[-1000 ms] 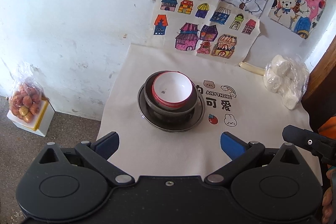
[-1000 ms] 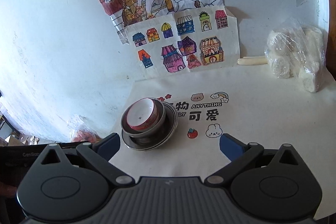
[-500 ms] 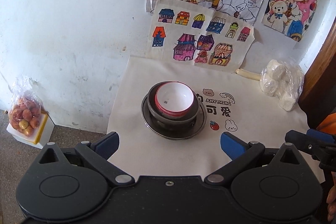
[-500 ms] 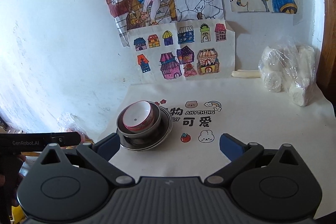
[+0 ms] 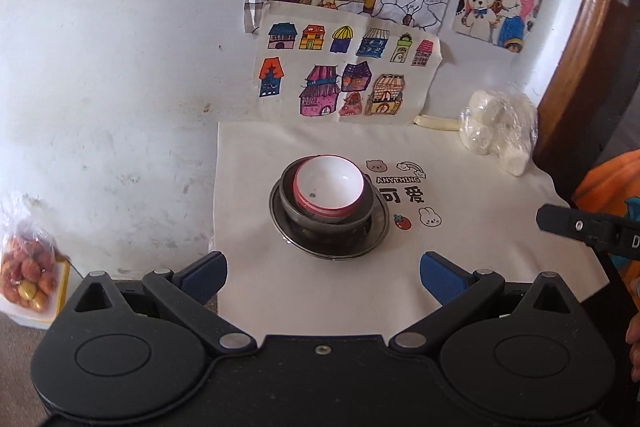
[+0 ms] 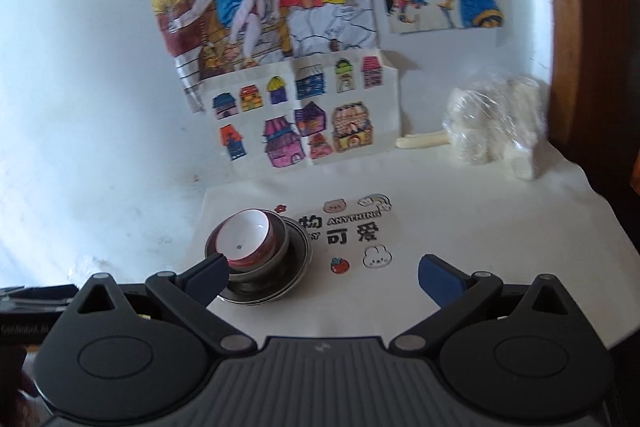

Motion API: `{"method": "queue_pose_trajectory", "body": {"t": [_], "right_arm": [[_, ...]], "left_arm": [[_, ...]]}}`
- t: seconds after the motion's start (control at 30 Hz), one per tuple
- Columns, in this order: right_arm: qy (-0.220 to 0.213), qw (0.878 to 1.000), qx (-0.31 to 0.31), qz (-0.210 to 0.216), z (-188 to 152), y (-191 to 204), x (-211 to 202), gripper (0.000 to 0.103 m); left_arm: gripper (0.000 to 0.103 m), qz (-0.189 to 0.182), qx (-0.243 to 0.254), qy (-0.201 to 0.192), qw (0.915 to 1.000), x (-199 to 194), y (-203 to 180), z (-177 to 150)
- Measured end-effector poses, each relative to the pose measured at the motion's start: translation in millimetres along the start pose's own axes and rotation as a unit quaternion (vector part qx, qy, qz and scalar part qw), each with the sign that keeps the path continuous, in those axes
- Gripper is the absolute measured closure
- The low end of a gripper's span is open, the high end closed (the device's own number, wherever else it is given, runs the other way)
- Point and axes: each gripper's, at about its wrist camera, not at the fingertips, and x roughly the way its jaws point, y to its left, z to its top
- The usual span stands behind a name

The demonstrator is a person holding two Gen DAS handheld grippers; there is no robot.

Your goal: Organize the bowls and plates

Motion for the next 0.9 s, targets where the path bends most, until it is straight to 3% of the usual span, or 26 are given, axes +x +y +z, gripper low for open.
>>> {"method": "queue_pose_trajectory", "body": {"t": [0.4,0.9], "right_arm": [[-0.017,0.998,-0.004,-0.057,-27,42,-32,0.000],[-0.012,0.997,-0.016,-0.070,-50,66,-54,0.000]], "left_arm": [[0.001,-0.039,0.031,-0.009,0.9987,-18,31,-10],[0.001,-0.053,0.032,0.014,0.9980,-17,46,-24]]}}
